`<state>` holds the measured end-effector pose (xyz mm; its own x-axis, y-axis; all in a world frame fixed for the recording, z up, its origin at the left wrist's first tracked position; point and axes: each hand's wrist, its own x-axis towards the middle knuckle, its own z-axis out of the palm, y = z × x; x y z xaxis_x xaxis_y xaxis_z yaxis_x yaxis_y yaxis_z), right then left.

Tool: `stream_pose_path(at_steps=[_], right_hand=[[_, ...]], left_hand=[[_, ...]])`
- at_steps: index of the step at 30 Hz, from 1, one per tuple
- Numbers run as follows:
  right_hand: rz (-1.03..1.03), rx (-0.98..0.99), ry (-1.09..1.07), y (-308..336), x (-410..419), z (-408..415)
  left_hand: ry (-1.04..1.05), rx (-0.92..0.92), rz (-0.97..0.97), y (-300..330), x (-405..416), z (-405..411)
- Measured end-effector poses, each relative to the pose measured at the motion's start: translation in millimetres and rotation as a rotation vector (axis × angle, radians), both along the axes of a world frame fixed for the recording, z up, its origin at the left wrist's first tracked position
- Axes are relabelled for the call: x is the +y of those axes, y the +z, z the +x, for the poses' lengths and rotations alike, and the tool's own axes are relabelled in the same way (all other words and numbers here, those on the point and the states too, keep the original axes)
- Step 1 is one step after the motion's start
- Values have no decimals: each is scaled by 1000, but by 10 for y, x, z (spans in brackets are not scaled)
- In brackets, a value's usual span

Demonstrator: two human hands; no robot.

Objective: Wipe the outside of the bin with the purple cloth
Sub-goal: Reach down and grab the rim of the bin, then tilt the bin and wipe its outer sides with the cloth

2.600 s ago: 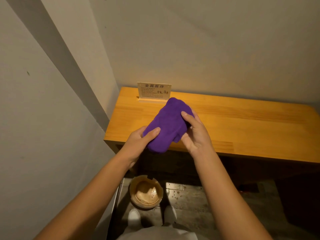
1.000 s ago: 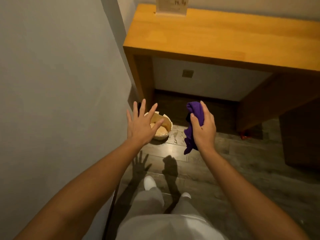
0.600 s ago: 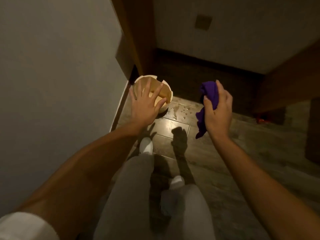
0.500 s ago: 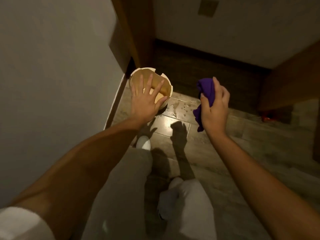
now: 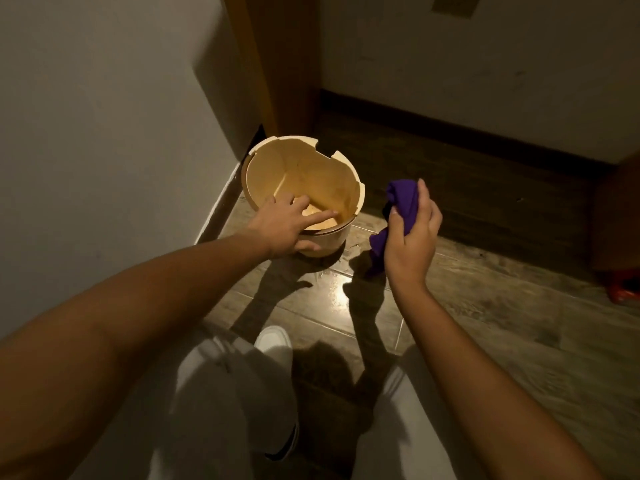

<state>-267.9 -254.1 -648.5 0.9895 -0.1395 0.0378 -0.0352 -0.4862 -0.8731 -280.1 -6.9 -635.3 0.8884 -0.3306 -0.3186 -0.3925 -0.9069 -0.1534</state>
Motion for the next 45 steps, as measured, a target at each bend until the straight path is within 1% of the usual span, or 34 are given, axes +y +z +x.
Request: stream_pose_path(at_steps=[2, 6, 10, 11, 14, 17, 19, 21, 23, 26, 29, 31, 33, 37, 39, 42, 43, 45], right_hand=[[42, -3, -11, -198, 53, 30], [131, 14, -74, -467, 152, 52], [158, 39, -77, -641, 177, -23], [171, 47, -76, -643, 182, -39], [223, 31, -75, -544, 157, -43], [238, -9, -29, -376, 94, 43], [282, -8, -6, -295, 63, 142], [362, 46, -21, -244, 55, 294], [475, 145, -74, -261, 37, 398], [512, 241, -133, -359, 1, 356], [474, 259, -104, -475, -12, 289], [496, 276, -96, -541, -13, 239], [551, 316, -106, -552, 4, 202], [656, 432, -124, -525, 19, 230], [682, 413, -61, -472, 7, 240], [653, 337, 46, -400, 8, 253], [600, 286, 67, -372, 38, 241], [410, 111, 116, -302, 152, 215]], left_hand=[[-45, -26, 23, -105, 35, 43], [-58, -59, 29, -192, 19, 104], [-143, -68, -79, -229, -68, 129], [-120, -44, -133, -213, -57, 125], [64, -14, -373, -113, 23, 100], [130, -60, -461, 16, 125, 146], [210, -66, -511, 92, 206, 213], [285, -41, -575, 150, 287, 312], [326, -11, -672, 179, 353, 358], [396, 78, -813, 155, 497, 362], [454, 226, -866, 147, 585, 347], [464, 269, -887, 126, 572, 361], [461, 251, -893, 95, 504, 353], [460, 138, -901, -41, 317, 254], [470, 113, -910, -86, 247, 209], [465, 58, -892, -113, 146, 180], [455, 31, -881, -124, 109, 176], [456, -11, -864, -142, 54, 165]])
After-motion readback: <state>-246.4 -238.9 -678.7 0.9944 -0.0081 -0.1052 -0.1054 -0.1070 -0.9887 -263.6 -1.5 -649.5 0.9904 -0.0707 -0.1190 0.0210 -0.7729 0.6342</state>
